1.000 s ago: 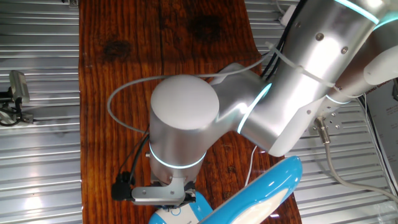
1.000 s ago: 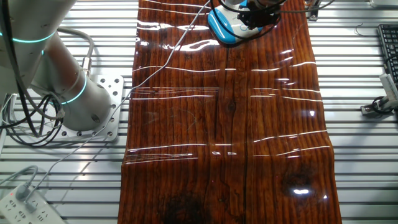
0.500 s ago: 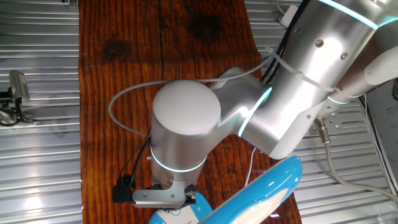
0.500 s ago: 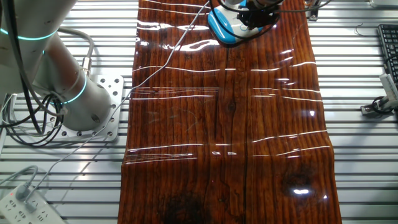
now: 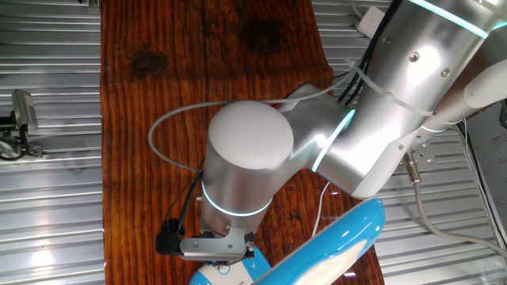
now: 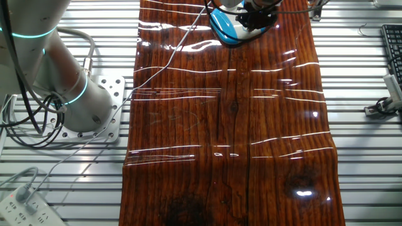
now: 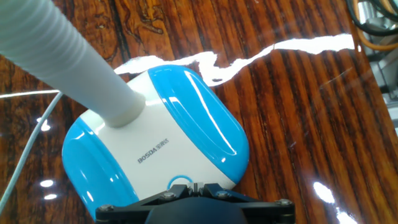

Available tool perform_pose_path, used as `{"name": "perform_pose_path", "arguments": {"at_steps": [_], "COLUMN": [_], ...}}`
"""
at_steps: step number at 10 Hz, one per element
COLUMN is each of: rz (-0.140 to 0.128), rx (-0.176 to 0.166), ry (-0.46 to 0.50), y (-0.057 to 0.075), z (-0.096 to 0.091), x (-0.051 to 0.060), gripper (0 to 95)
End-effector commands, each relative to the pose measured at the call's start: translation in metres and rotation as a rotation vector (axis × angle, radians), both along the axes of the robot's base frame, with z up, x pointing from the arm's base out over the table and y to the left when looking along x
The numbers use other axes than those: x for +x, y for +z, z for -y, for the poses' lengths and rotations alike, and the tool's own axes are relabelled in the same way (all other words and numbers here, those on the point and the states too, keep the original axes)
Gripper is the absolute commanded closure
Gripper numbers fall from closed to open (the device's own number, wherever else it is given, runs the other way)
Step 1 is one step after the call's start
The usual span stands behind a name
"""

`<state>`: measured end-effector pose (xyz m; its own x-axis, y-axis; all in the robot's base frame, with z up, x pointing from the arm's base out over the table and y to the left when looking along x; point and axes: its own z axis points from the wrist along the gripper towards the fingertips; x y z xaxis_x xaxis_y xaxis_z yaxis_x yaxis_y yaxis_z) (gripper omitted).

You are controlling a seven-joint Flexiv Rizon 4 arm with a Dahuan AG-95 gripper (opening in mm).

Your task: Turn on the desk lamp by pressing the button

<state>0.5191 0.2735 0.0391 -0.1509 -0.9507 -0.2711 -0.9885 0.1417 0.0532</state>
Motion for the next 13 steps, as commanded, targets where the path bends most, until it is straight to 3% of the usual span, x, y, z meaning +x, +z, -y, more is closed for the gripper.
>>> {"name": "perform_pose_path", "arguments": {"at_steps": [1,13], "rz": [-0.008,-0.005], "rx": [0.006,0.003], "ry": [-0.016,-0.026], "y": [0.0,-0.002], "z": [-0.001,-0.002], "x": [-0.002,-0.012], "gripper": [95.0,95.0]}}
